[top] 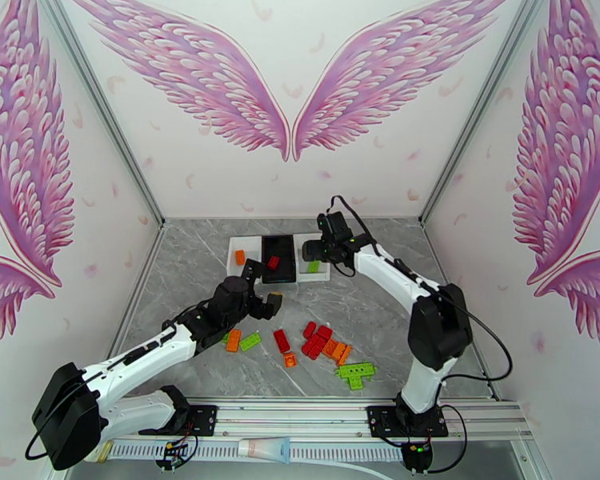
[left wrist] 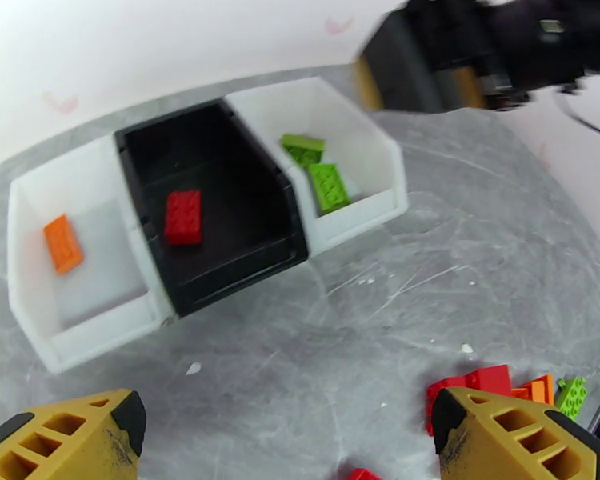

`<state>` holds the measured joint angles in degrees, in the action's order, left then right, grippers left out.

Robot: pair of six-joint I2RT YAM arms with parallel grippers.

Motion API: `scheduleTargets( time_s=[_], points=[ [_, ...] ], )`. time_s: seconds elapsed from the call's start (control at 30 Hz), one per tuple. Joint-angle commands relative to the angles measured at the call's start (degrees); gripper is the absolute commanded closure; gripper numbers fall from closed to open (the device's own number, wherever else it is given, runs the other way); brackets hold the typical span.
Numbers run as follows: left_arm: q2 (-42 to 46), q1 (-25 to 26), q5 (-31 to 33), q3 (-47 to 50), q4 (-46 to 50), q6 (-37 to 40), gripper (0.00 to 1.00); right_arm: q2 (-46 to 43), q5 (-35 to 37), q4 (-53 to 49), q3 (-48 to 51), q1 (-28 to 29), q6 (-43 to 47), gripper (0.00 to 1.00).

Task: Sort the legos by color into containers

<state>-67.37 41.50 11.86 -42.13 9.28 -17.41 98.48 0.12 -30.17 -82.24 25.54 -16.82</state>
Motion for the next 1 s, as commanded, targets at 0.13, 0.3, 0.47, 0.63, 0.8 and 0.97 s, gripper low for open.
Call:
scheduleTargets(
  time_s=[0.13, 0.3, 0.47, 0.63, 0.8, 0.97],
  points=[
    [0.11, 0.87, 11.53, -5.28, 23.54, -16.52, 0.01, -10.53, -12.52, 7.86, 12.05, 0.34, 10.81, 0.08],
    [-1.77, 0.91, 10.15, -5.31, 31.01, -22.43, 0.01, -10.92, -15.47, 8.48, 14.29, 1.52, 13.00, 0.07],
    [-4.52, 0.23, 6.46, -5.36, 36.17, -25.79, 0.01, -9.88, -17.17, 8.48, 13.44, 2.74, 12.59, 0.06],
    [-8.15, -0.63, 1.29, -3.08, 32.82, -27.13, 0.01, -8.66, -17.15, 7.38, 12.69, 3.23, 13.92, 0.06],
    [-10.61, -0.85, 0.62, -2.00, 32.20, -29.71, 0.04, -6.33, -16.84, 4.08, 10.17, 3.29, 16.51, 0.08],
    [-9.01, -1.52, 0.80, 0.52, 32.34, -31.66, 0.08, -5.64, -16.38, 3.24, 9.64, 3.23, 17.41, 0.08]
  ],
)
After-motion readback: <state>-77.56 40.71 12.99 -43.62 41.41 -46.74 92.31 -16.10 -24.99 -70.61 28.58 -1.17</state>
